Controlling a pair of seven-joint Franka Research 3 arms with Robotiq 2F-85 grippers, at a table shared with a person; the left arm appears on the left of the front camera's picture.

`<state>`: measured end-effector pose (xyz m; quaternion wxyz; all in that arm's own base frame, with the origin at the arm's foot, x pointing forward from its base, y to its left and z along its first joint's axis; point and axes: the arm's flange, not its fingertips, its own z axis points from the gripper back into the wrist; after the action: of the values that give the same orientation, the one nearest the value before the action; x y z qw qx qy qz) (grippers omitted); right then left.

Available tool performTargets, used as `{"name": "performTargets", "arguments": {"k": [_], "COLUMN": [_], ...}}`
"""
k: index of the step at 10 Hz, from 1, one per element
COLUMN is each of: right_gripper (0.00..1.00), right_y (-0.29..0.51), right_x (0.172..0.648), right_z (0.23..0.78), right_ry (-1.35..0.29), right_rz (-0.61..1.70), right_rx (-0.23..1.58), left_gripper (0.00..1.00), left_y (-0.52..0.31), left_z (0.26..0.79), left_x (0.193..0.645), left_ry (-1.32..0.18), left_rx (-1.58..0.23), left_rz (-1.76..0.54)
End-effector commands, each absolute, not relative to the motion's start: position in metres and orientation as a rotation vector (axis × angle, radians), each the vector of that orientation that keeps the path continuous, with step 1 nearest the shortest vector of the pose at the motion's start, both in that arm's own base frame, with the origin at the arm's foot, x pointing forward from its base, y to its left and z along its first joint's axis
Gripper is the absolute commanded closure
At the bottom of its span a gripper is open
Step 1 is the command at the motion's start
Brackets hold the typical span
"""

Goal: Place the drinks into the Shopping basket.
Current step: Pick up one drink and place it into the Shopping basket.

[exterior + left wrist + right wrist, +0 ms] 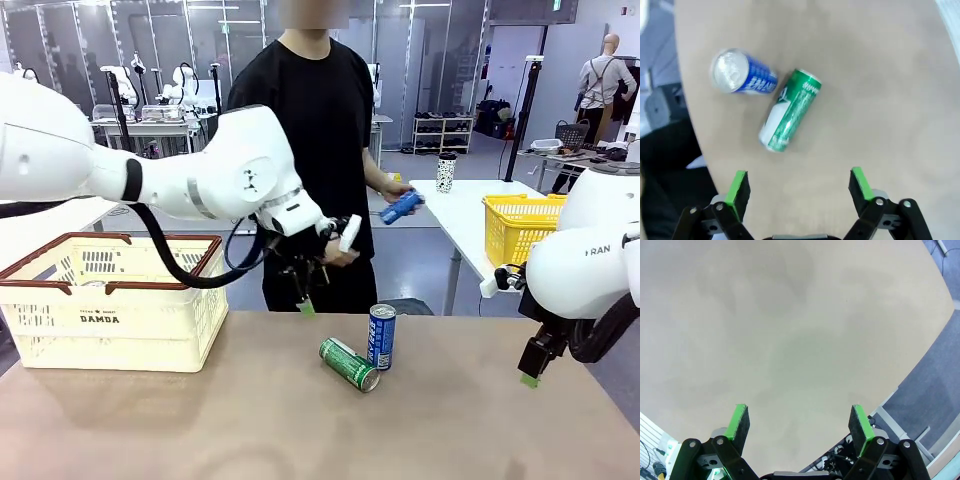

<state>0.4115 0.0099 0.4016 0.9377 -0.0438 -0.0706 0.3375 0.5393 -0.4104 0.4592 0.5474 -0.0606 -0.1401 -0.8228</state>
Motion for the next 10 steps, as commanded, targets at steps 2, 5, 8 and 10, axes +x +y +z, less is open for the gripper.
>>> {"name": "performTargets", "arguments": {"k": [2, 5, 8, 10], "right_gripper": [0.0, 0.0, 0.0, 0.0], "right_y": [0.011, 0.011, 0.011, 0.011], "right_x": [0.411, 0.411, 0.411, 0.411], "right_z": [0.401, 0.401, 0.401, 0.401], "right_ry": [-0.145, -0.145, -0.145, -0.145], "right_rz": [0.685, 0.685, 0.685, 0.685], "right_rx": [-0.087, -0.087, -0.087, -0.087], "left_gripper": [0.0, 0.0, 0.0, 0.0], "left_y": [-0.431, -0.44, -0.439, -0.452], "left_z": [0.431, 0.412, 0.406, 0.39], "left_x": [0.557, 0.566, 0.561, 0.565], "left_ry": [-0.253, -0.333, -0.298, -0.251], "left_rx": [-0.127, -0.148, -0.143, -0.187], "left_rz": [-2.147, -2.201, -2.181, -2.269]}}
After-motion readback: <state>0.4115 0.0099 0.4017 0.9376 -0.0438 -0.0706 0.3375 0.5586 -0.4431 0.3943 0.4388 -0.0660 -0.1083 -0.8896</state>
